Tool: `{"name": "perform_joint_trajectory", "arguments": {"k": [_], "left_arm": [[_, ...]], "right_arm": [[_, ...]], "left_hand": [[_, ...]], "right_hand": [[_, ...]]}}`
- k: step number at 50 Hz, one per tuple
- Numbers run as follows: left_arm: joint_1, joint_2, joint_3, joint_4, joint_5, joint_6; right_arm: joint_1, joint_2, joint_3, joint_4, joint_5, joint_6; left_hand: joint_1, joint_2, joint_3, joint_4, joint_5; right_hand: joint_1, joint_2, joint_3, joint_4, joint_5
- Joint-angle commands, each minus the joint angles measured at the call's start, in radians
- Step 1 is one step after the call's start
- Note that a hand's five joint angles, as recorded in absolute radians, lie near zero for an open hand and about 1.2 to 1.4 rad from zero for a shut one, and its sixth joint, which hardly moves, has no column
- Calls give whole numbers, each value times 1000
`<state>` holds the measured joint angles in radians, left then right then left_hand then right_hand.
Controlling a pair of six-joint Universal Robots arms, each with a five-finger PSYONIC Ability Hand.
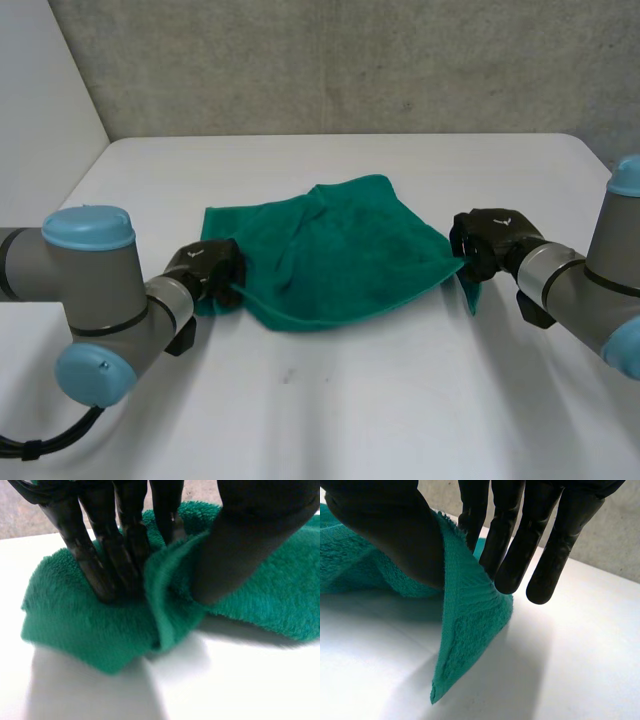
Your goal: Fold the towel.
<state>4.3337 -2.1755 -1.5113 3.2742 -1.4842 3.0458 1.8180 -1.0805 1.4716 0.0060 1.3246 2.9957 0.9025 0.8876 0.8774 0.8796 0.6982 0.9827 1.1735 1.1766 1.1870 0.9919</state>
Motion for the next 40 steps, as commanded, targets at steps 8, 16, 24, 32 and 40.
{"name": "perform_joint_trajectory", "arguments": {"k": [8,16,24,32,40], "left_arm": [[29,360,40,-55,33,74],[34,527,128,-324,195,282],[32,327,131,-407,154,514],[32,59,213,-396,48,604],[31,0,530,-273,44,630]], "right_arm": [[6,-262,-117,210,-2,-320],[18,-343,-258,561,25,-609],[92,-202,-280,628,67,-689],[121,-13,-327,617,128,-689],[121,105,-736,456,205,-555]], "left_hand": [[494,509,519,517,524],[494,509,519,517,524],[494,509,519,517,524],[494,509,519,517,524],[494,509,519,517,524]], "right_hand": [[414,223,220,209,230],[414,223,220,209,230],[414,223,220,209,230],[414,223,220,209,230],[414,223,220,209,230]]}}
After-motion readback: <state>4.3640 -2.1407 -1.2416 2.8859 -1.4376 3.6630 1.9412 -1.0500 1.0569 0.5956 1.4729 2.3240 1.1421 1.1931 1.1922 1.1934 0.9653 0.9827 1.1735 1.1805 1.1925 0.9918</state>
